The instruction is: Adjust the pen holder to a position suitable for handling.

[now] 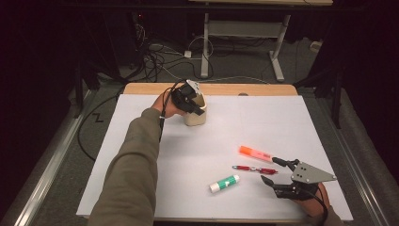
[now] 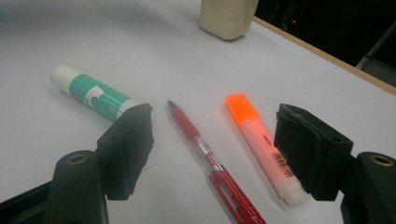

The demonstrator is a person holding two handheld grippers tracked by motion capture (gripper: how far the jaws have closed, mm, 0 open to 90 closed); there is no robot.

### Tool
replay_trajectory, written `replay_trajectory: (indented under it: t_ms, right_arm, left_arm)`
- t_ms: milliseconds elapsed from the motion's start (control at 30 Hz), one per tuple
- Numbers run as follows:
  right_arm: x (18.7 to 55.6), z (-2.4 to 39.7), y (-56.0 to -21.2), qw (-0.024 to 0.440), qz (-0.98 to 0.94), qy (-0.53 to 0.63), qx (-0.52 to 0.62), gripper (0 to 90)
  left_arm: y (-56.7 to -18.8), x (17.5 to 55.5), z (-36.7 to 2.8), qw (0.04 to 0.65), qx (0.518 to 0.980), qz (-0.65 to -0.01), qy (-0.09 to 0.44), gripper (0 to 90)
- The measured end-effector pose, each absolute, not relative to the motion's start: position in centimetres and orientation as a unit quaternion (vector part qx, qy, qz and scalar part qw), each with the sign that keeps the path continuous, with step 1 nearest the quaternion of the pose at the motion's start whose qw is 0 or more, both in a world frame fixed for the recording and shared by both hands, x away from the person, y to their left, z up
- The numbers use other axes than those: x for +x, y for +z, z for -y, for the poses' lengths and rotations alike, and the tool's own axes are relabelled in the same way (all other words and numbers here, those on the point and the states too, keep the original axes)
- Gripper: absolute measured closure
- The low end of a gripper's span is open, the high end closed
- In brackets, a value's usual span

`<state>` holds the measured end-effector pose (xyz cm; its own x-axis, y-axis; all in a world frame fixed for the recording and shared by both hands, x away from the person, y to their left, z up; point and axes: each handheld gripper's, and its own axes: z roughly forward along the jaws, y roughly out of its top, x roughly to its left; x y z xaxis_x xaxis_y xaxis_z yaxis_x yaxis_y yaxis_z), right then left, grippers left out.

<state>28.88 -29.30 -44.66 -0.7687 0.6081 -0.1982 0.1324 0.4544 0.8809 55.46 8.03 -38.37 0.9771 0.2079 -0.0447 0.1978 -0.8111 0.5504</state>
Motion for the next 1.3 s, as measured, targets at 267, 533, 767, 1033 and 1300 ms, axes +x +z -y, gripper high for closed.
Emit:
replay_trajectory:
  t_ms: [267,533,767,1033,1300]
  right_arm:
    - [28.6,29.3,-44.4,0.257,-0.811,0.476,0.222,28.5]
    - [28.6,29.1,-44.4,0.258,-0.811,0.476,0.221,28.5]
    - [28.7,28.8,-44.5,0.255,-0.815,0.470,0.222,28.7]
    - [28.7,28.7,-44.6,0.255,-0.819,0.466,0.218,28.6]
    - [28.7,28.6,-44.6,0.258,-0.820,0.461,0.219,28.7]
  left_arm:
    - [-38.3,53.1,-7.2,0.290,0.954,-0.080,-0.007,80.6]
    - [-38.3,49.8,-5.7,0.285,0.957,-0.047,0.003,80.5]
    - [-38.3,47.6,-4.6,0.283,0.959,-0.018,-0.001,80.4]
    - [-38.4,46.3,-4.1,0.282,0.959,-0.010,0.008,80.1]
    - [-37.8,45.8,-4.3,0.293,0.955,-0.019,0.054,76.0]
